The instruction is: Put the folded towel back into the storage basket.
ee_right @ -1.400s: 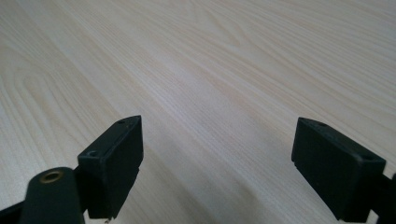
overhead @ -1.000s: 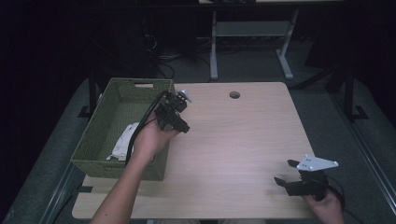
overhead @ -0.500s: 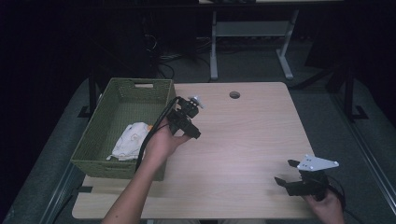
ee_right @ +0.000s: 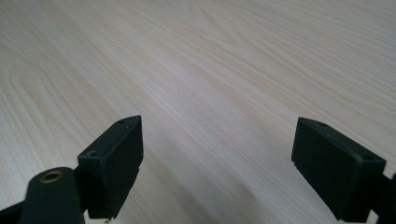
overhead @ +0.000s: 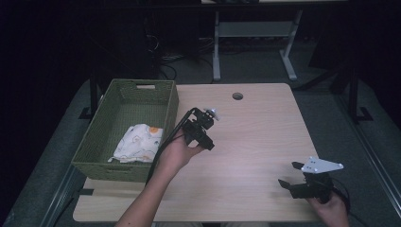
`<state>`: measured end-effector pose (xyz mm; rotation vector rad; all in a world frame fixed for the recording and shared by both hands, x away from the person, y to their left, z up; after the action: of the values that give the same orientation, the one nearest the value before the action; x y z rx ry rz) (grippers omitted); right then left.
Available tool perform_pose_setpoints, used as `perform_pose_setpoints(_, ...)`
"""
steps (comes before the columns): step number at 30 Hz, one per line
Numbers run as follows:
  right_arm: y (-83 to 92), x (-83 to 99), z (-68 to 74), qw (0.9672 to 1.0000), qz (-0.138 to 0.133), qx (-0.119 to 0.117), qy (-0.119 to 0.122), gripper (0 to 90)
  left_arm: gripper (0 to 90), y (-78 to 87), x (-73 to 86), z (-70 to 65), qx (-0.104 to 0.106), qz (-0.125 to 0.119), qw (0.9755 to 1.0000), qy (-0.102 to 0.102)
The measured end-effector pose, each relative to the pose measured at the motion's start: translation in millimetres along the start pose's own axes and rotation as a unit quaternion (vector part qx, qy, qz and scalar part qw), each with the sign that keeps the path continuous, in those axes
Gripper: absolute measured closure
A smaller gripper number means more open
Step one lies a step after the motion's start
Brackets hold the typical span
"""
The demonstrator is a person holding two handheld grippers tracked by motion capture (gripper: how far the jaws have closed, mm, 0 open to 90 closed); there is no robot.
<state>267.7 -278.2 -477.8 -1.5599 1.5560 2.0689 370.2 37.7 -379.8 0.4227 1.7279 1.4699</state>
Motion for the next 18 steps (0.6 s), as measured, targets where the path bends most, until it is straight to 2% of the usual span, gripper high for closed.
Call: perform_pose_setpoints(18, 0.4, -0.1, 0.2, 1.0000, -0.001, -0.001, 0.000, 16.4, 42.9, -25.4, -3.2, -21.4, 0.013, 0.009, 0.9998, -0.008)
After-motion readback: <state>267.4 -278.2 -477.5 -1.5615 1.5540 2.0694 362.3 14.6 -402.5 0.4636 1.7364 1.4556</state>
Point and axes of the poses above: each handheld gripper's, and its own axes: y roughly backward along the jaws, x roughly out of its underside, z roughly to its left, the point moved 4 cm from there along -y, roughly forward along the jaws, and after that the axes turned 3 degrees about x, right-handed, at the moved point
